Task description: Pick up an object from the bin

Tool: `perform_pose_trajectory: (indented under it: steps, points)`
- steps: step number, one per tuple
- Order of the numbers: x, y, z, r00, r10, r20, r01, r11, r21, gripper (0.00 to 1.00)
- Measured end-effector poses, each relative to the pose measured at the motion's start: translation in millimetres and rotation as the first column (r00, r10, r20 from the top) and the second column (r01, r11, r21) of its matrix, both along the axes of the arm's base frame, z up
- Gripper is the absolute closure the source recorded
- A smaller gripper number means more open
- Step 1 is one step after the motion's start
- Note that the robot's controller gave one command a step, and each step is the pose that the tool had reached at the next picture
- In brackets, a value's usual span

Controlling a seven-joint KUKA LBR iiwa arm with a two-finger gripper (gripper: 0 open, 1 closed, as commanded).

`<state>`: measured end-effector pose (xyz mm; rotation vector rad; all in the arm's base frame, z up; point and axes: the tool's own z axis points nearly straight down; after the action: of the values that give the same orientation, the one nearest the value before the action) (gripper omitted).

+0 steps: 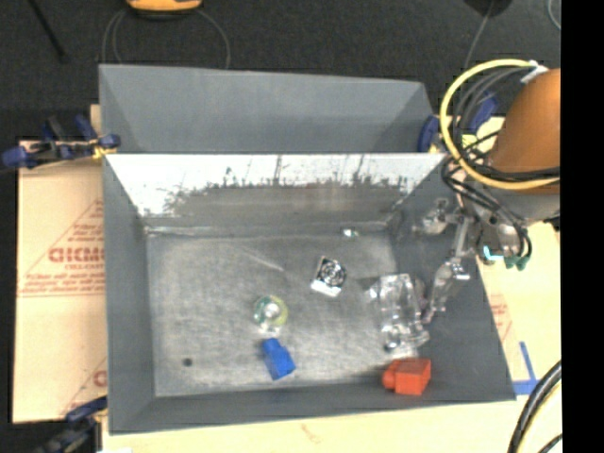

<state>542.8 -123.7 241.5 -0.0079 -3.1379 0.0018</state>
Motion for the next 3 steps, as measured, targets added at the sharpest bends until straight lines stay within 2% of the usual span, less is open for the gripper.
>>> perform_pose_trajectory:
  steps: [1,2,3]
  points:
    - [-11.2,-32,-126,0.795,0.606,0.022,-0.606,0.795,-0.017,0.0]
    - [3.3,-27,-125,0.341,0.94,0.022,-0.94,0.34,0.019,0.0]
    - [25.0,-20,-128,-0.059,0.998,0.029,-0.998,-0.059,0.008,0.0]
